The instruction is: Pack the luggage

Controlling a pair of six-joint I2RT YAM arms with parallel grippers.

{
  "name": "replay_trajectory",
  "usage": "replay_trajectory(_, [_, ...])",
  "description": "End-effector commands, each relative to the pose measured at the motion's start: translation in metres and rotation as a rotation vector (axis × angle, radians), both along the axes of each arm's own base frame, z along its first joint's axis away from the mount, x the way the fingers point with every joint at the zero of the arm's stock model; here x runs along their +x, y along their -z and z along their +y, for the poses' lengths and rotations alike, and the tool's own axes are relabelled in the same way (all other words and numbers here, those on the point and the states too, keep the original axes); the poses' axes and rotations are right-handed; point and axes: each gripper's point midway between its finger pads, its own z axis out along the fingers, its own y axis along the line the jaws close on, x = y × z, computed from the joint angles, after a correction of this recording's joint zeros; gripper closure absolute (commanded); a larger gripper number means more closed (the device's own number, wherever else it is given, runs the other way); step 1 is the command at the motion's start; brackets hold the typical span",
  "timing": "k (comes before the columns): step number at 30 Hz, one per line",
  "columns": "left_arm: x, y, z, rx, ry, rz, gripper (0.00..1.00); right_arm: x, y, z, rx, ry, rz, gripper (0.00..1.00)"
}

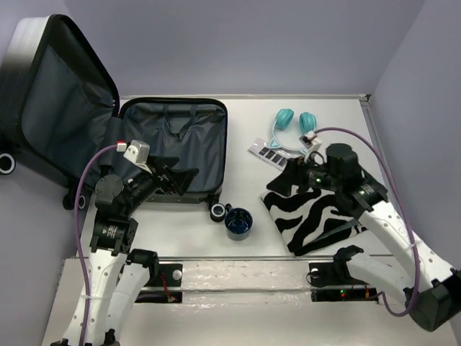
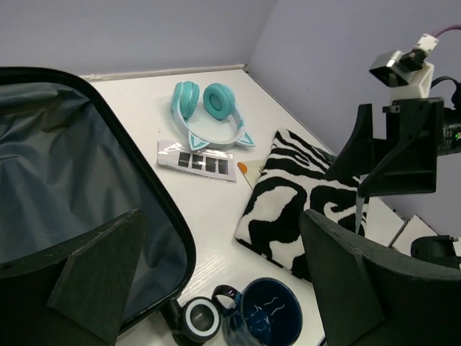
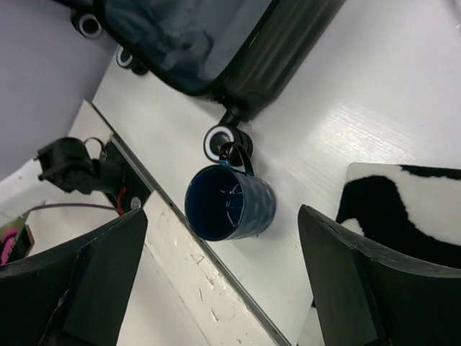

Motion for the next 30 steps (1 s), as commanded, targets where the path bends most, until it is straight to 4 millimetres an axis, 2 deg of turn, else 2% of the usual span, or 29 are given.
replay_trajectory(1, [-0.007, -0.009, -0.002, 0.0, 0.022, -0.028, 0.01, 0.015, 0.01, 0.028, -0.13, 0.02, -0.038, 0.09])
replay_trajectory(2, [-0.008, -0.008, -0.001, 0.004, 0.019, -0.027, 0.01, 0.015, 0.024, 0.037, -0.169, -0.003, -0.015, 0.09])
replay_trajectory(5, [-0.008, -0.009, -0.001, 0.004, 0.014, -0.029, 0.01, 0.027, 0.039, 0.043, -0.238, 0.037, -0.014, 0.09])
replay_trajectory(6, [-0.008, -0.009, 0.0, 0.005, 0.011, -0.032, 0.01, 0.028, 0.051, 0.051, -0.272, 0.027, 0.0, 0.1])
replay_trajectory(11, [-0.007, -0.011, 0.003, 0.0, -0.009, -0.038, 0.01, 0.036, 0.076, 0.071, -0.361, 0.019, 0.016, 0.11])
replay_trajectory(12, [-0.007, -0.012, 0.003, 0.0, -0.01, -0.04, 0.01, 0.035, 0.088, 0.078, -0.387, 0.002, 0.034, 0.11])
replay_trajectory(15, [-0.006, -0.011, 0.004, 0.0, -0.015, -0.039, 0.01, 0.031, 0.097, 0.092, -0.413, -0.034, 0.041, 0.15])
replay_trajectory(17, [-0.006, -0.011, 0.005, -0.001, -0.018, -0.037, 0.01, 0.031, 0.11, 0.095, -0.451, -0.035, 0.058, 0.16])
replay_trajectory(19, [-0.006, -0.011, 0.004, -0.001, -0.016, -0.037, 0.01, 0.021, 0.123, 0.101, -0.468, -0.073, 0.083, 0.21])
replay_trajectory(21, [-0.006, -0.011, 0.004, -0.002, -0.018, -0.036, 0.01, 0.014, 0.132, 0.1, -0.484, -0.088, 0.101, 0.21])
replay_trajectory(25, [-0.005, -0.011, 0.005, -0.002, -0.022, -0.035, 0.01, -0.012, 0.152, 0.107, -0.511, -0.176, 0.136, 0.22])
replay_trajectory(27, [-0.005, -0.011, 0.005, -0.003, -0.022, -0.034, 0.01, -0.017, 0.161, 0.108, -0.529, -0.193, 0.149, 0.26])
replay_trajectory(30, [-0.006, -0.012, 0.005, -0.004, -0.024, -0.038, 0.01, -0.02, 0.17, 0.106, -0.543, -0.197, 0.173, 0.45])
